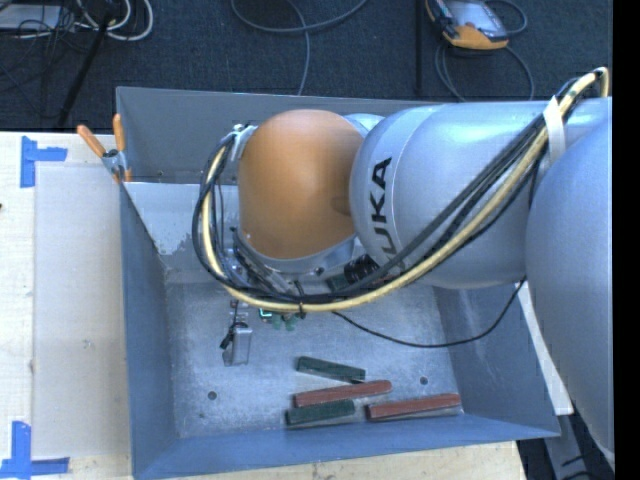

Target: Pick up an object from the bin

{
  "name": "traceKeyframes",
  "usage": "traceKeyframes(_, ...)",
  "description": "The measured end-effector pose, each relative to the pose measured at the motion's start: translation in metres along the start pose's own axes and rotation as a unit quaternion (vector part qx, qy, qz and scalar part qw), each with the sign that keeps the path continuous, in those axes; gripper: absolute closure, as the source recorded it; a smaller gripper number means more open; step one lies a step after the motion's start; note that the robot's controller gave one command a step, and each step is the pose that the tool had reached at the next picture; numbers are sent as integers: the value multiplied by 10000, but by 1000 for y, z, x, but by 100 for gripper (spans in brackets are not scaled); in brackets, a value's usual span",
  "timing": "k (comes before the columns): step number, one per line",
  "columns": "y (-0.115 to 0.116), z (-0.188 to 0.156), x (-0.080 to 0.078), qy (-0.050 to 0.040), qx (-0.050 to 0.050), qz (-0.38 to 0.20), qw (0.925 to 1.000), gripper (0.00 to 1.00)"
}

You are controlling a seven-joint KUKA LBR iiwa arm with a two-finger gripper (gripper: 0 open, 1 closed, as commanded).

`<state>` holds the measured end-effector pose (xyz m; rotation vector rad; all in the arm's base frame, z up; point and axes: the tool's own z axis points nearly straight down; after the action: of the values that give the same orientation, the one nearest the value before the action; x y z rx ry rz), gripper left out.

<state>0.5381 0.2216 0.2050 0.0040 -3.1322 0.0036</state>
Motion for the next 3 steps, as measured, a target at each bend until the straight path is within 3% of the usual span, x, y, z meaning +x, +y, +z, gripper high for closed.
traceKeyframes(1, -1, -4, -2, -38, -9, 22, 10000, 0)
traceKeyframes(2, -43, 66, 12, -55, -12, -291, 9996, 0)
traceKeyframes(3, -62, 80, 24, -23, -4, -507, 9987, 0)
